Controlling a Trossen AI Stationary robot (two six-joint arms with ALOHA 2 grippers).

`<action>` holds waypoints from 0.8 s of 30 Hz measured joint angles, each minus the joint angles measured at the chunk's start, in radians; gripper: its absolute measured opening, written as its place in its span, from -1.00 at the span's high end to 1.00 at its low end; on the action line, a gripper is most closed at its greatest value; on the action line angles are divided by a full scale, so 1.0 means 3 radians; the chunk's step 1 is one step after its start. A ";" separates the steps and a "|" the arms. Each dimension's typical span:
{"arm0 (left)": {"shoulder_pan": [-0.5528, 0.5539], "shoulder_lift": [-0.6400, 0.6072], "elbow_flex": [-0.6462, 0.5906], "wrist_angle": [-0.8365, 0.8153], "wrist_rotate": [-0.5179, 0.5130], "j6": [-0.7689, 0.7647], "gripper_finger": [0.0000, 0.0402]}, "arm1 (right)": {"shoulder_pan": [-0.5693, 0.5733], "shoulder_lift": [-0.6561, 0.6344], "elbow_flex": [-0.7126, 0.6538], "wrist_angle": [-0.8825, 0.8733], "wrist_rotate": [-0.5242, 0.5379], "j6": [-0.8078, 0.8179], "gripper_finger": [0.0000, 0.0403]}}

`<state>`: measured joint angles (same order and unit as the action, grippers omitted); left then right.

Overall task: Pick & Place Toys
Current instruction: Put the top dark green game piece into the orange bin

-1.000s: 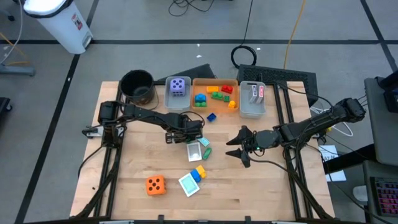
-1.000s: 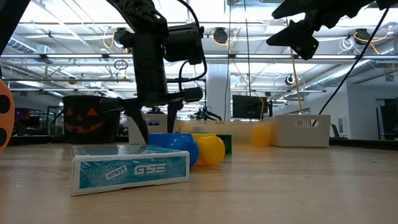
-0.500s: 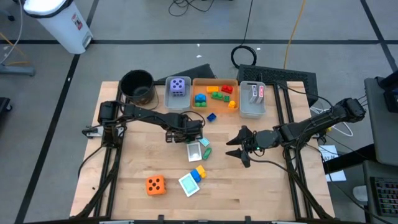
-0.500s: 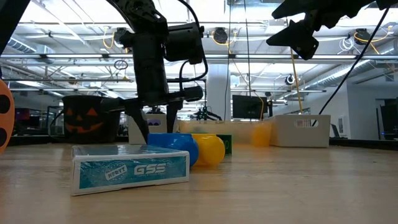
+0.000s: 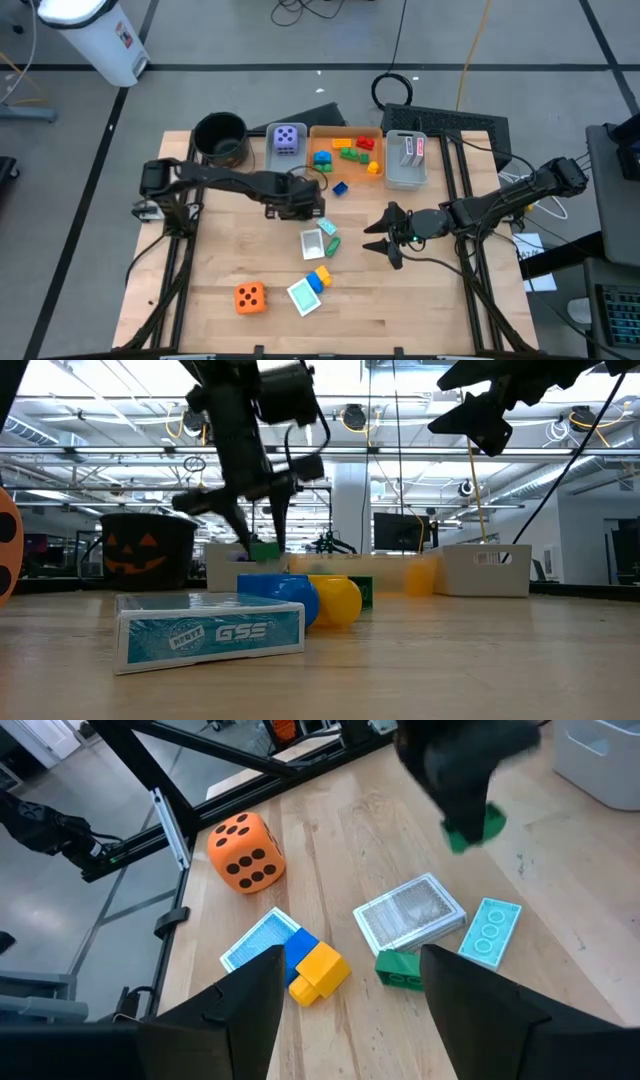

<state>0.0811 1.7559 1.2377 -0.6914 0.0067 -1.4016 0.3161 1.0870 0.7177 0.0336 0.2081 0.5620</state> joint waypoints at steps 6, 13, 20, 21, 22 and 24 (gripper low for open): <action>0.0096 -0.0541 0.0000 0.0200 -0.0012 0.0364 0.27 | 0.0000 0.0000 0.0000 0.0027 0.0001 -0.0038 -0.11; 0.0193 -0.1127 0.0000 0.1097 0.0156 0.0922 0.23 | 0.0000 0.0000 -0.0003 0.0609 0.0000 -0.0416 -0.11; 0.0286 -0.1272 0.0000 0.2192 0.1250 0.1139 0.23 | 0.0000 -0.0001 -0.0001 0.1712 0.0001 -0.1152 -0.11; 0.0294 -0.1270 0.0000 0.2299 0.1447 0.1084 0.23 | 0.0000 -0.0002 0.0013 0.1782 0.0001 -0.1229 -0.11; 0.0295 -0.1268 0.0000 0.2398 0.1621 0.1018 0.23 | 0.0000 0.0000 0.0043 0.1808 0.0001 -0.1293 -0.11; 0.0273 -0.1242 0.0000 0.2524 0.1856 0.0885 0.22 | 0.0000 0.0000 0.0107 0.1770 0.0011 -0.1419 -0.11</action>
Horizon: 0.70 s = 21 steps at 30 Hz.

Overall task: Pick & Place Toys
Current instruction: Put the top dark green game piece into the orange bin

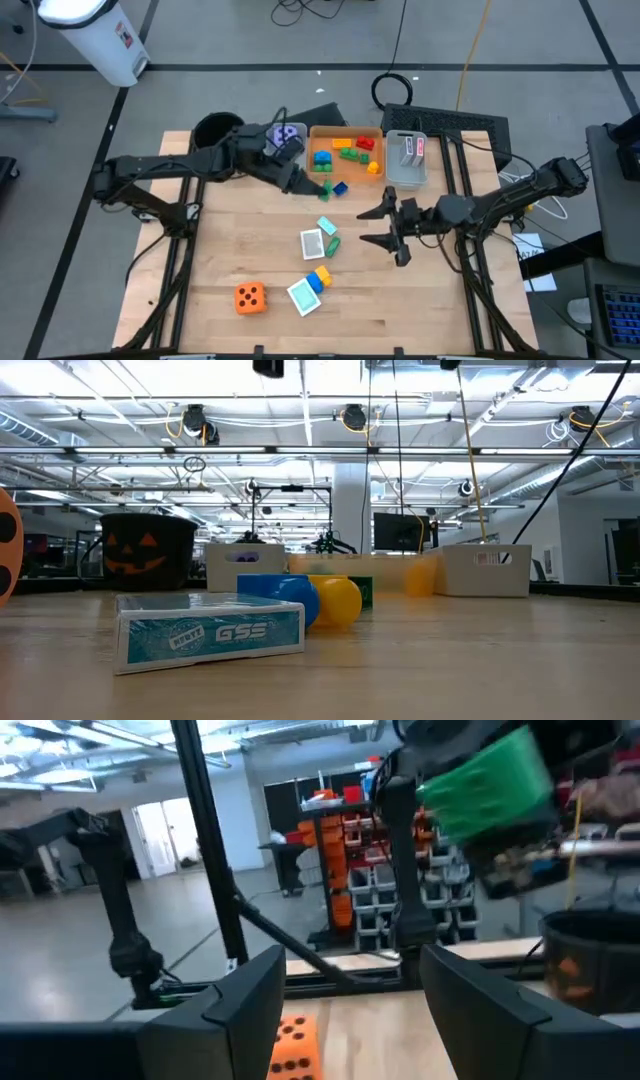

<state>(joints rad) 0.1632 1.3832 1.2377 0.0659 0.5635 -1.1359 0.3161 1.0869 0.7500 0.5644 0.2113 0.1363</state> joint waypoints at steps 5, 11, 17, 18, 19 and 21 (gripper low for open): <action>-0.0061 0.0054 -0.0001 -0.0028 0.0231 -0.0144 0.22 | 0.0000 0.0000 0.0233 -0.0341 0.0029 -0.0213 -0.11; -0.0068 0.0196 -0.0003 0.0080 -0.0020 0.0011 0.22 | 0.0004 0.0000 0.0324 -0.0373 0.0627 -0.0681 -0.11; -0.0030 0.0489 -0.0004 0.0696 -0.0129 -0.0045 0.22 | 0.0006 0.0021 0.0328 -0.0374 0.0884 -0.0979 -0.11; -0.0021 0.0544 -0.0004 0.0820 -0.0136 -0.0082 0.22 | 0.0006 0.0030 0.0329 -0.0378 0.0887 -0.1019 -0.11; -0.0010 0.0586 -0.0004 0.0919 -0.0134 -0.0112 0.22 | 0.0006 0.0046 0.0329 -0.0377 0.0892 -0.1051 -0.11; 0.0004 0.0702 -0.0004 0.1154 -0.0134 -0.0192 0.22 | -0.0001 0.0084 0.0329 -0.0361 0.0989 -0.1058 -0.11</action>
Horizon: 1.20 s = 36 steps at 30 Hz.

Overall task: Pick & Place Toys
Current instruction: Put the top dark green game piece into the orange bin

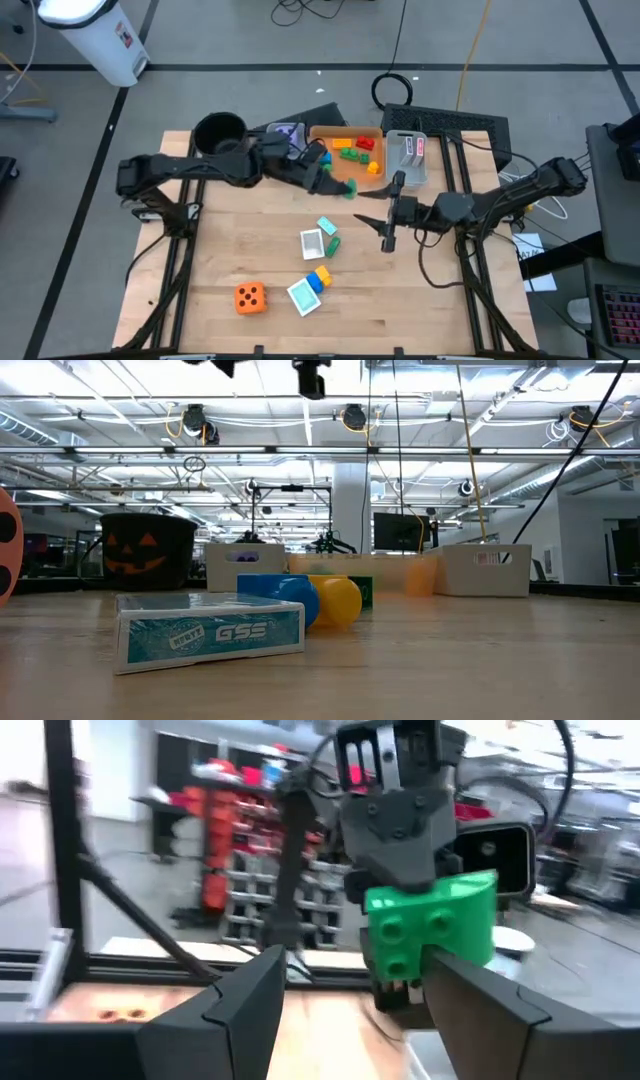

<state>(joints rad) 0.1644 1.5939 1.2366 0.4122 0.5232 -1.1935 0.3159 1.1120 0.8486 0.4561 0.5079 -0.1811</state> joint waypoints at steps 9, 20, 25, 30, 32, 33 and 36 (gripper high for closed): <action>0.0024 0.0185 0.0001 0.0278 -0.0014 -0.0068 0.22 | 0.0006 0.0055 0.0000 -0.0028 0.0526 -0.0010 -0.11; 0.0080 0.0187 0.0002 0.0366 -0.0061 0.0131 0.22 | 0.0091 0.0025 0.0000 0.0109 0.1051 -0.0111 -0.11; 0.0105 0.0187 0.0002 0.0441 -0.0290 0.0180 0.22 | 0.0128 0.0027 0.0000 0.0246 0.1128 -0.0244 -0.11; 0.0124 0.0187 0.0002 0.0438 -0.0725 0.0245 0.22 | 0.0121 0.0032 0.0000 0.0330 0.1119 -0.0250 -0.11; 0.0117 0.0187 0.0002 0.0442 -0.0924 0.0245 0.22 | 0.0085 0.0032 0.0000 0.0354 0.1117 -0.0242 -0.11; 0.0110 0.0187 0.0002 0.0441 -0.1009 0.0248 0.22 | 0.0058 0.0036 0.0000 0.0348 0.1120 -0.0234 -0.11; 0.0071 0.0187 0.0002 0.0448 -0.1167 0.0288 0.22 | -0.0023 0.0093 -0.0001 0.0367 0.1119 -0.0234 -0.11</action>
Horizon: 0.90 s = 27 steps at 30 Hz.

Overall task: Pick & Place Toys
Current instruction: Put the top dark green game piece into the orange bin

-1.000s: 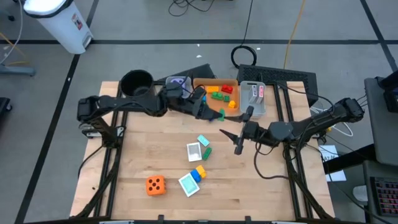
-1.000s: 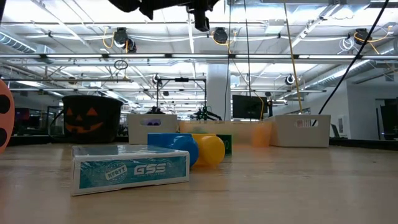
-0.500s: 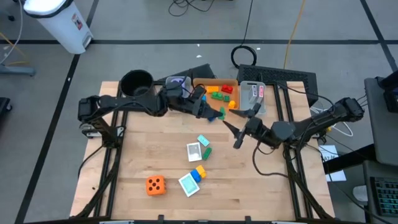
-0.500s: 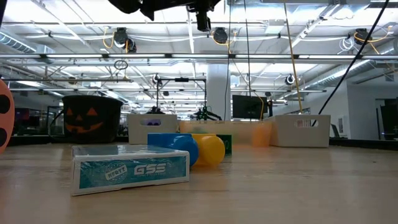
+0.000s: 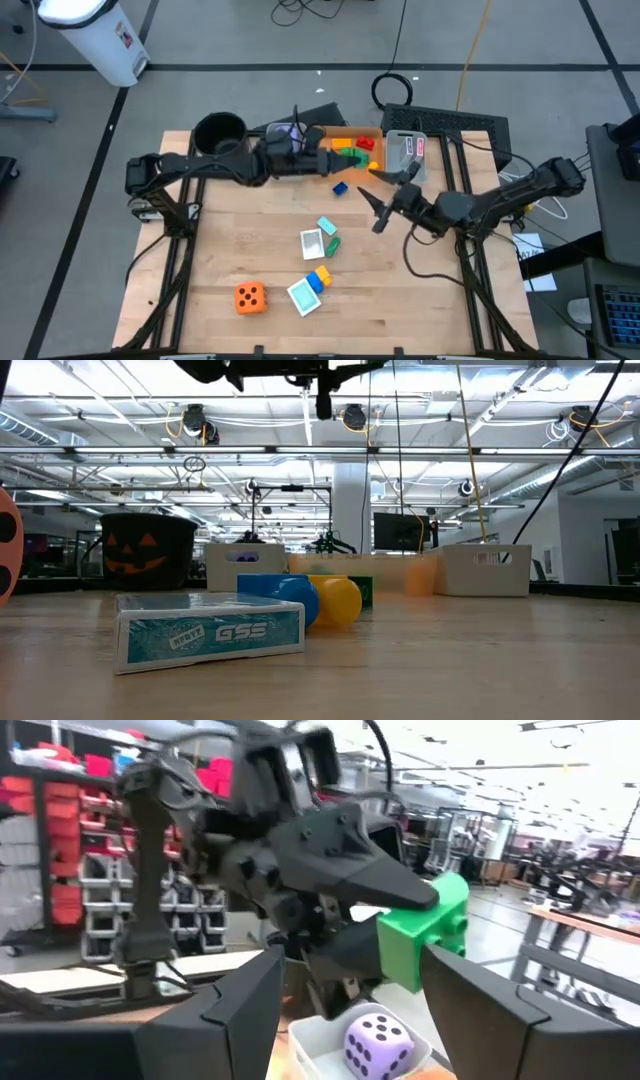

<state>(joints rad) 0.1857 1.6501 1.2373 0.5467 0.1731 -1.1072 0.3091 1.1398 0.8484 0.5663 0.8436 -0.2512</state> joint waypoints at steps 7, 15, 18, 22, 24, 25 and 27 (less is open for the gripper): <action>-0.0074 0.0000 0.0000 0.0006 -0.0104 0.0057 0.22 | -0.0146 0.0229 -0.0001 0.0416 0.0045 0.0003 -0.11; -0.0091 -0.0005 0.0000 -0.0003 -0.0196 0.0100 0.22 | -0.0185 0.0414 -0.0001 0.0755 0.0251 -0.0034 -0.11; -0.0091 -0.0004 0.0000 -0.0002 -0.0195 0.0119 0.22 | -0.0202 0.0454 -0.0001 0.0817 0.0266 -0.0076 -0.11; -0.0098 0.0001 0.0000 0.0017 -0.0076 0.0118 0.22 | -0.0216 0.0526 -0.0001 0.0949 0.0461 -0.0078 -0.11; -0.0127 0.0000 0.0000 0.0022 -0.0083 0.0152 0.22 | -0.0231 0.0559 -0.0002 0.0969 0.0505 -0.0078 -0.11; -0.0128 0.0000 0.0000 0.0026 -0.0029 0.0154 0.22 | -0.0245 0.0563 -0.0002 0.0966 0.0529 -0.0079 -0.11; -0.0136 0.0000 0.0000 0.0020 -0.0070 0.0182 0.22 | -0.0263 0.0566 -0.0002 0.0976 0.0552 -0.0078 -0.09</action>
<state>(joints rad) 0.1449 1.6501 1.2373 0.5527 0.1521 -1.0527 0.2302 1.3098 0.8478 0.8590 1.0092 -0.2746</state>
